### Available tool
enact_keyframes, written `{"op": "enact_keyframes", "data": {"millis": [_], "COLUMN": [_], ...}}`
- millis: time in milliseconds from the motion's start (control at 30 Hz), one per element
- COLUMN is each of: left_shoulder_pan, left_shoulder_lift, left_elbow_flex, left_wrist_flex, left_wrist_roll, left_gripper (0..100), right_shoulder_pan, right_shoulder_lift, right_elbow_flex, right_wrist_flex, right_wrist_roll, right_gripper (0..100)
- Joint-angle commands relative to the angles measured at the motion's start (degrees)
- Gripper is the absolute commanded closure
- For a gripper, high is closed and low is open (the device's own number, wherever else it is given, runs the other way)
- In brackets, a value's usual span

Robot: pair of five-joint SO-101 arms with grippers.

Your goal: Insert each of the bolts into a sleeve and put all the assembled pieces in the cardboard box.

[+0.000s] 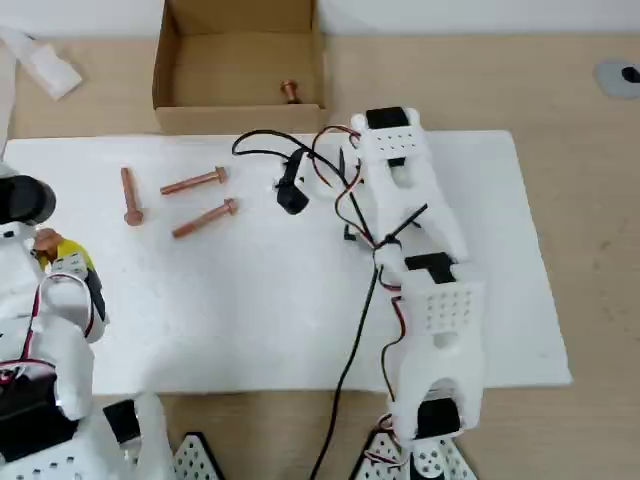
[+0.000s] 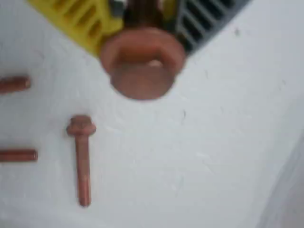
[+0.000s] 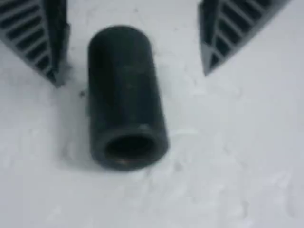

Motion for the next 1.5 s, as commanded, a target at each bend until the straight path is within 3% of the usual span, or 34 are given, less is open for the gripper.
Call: {"op": "enact_keyframes", "data": {"millis": [0, 200, 433, 633, 800, 1100, 1367, 1467], "left_shoulder_pan": [0.79, 0.79, 0.53, 0.53, 0.53, 0.35, 0.44, 0.44], "left_shoulder_lift": [-0.57, -0.57, -0.66, -0.66, -0.66, -3.65, -10.77, -10.77], "left_elbow_flex": [0.26, -0.09, -0.09, -0.09, -0.7, -1.41, -0.97, -0.79], "left_wrist_flex": [-1.32, -1.32, -1.32, -1.32, -2.11, -4.92, -5.01, -5.01], "left_wrist_roll": [-0.09, -0.09, -0.09, -0.09, -0.09, 1.49, 1.14, 1.14], "left_gripper": [99, 99, 99, 99, 99, 99, 99, 99], "right_shoulder_pan": [-2.86, -4.26, -4.35, -4.35, -4.35, -6.11, -8.75, -10.68], "right_shoulder_lift": [4.88, 4.97, 4.97, 4.7, 4.62, -1.27, -21.85, -31.43], "right_elbow_flex": [-0.92, -0.92, -0.92, -1.8, -10.24, -39.08, -36.0, -31.25], "right_wrist_flex": [-4.57, -4.84, -4.84, -4.48, -2.2, 5.8, 5.8, 5.8], "right_wrist_roll": [-1.41, -2.64, -3.87, -4.4, -11.69, -25.67, -34.99, -41.85], "right_gripper": [76.4, 91.6, 92.3, 98.9, 99.0, 99.0, 99.0, 99.0]}}
